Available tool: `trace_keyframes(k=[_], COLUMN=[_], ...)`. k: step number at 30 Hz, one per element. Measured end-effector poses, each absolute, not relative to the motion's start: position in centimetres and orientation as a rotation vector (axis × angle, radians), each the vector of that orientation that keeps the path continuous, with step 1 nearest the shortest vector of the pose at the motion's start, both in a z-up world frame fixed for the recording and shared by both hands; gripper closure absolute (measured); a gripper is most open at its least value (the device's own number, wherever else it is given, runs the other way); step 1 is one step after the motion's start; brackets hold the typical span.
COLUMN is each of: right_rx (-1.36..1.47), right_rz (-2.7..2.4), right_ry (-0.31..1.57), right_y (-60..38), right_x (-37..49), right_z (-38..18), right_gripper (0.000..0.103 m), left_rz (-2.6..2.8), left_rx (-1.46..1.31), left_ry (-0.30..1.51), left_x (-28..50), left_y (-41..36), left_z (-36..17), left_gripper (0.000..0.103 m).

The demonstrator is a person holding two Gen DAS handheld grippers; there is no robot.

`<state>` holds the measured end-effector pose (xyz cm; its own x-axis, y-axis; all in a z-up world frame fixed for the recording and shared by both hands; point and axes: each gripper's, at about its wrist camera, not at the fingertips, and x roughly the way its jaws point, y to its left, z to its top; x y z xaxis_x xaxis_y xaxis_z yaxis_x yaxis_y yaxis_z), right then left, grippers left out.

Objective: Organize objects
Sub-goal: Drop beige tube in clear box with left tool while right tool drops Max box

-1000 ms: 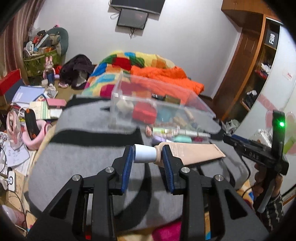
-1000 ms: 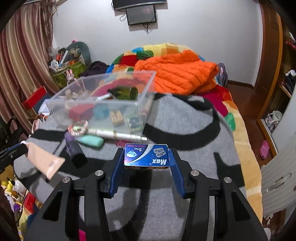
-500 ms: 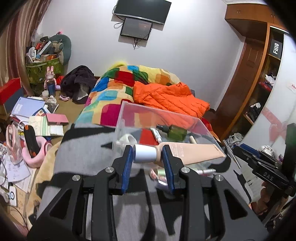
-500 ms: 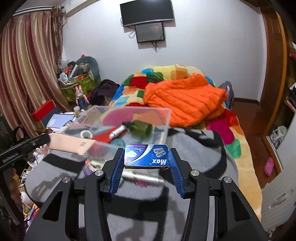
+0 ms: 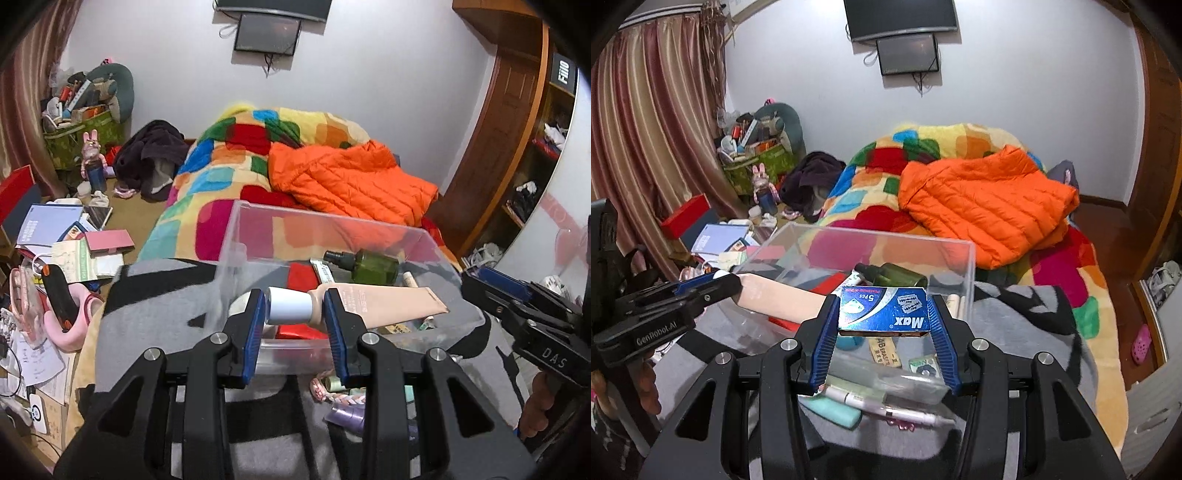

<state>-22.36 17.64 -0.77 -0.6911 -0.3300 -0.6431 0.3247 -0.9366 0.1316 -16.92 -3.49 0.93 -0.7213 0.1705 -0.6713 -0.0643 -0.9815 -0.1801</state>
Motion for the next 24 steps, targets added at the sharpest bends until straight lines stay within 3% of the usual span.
trace_keyframes(k=[24], right_rx=[1.159], right_rz=[-2.531], right_ry=[0.093], right_y=[15.8], right_x=[-25.2], right_z=[-4.2], right_gripper=[0.058], left_rz=[2.713], left_rx=[-1.194], left_ry=[-0.147], left_x=[-18.1], left_y=[-1.9], left_z=[0.3], left_gripper=[0.072])
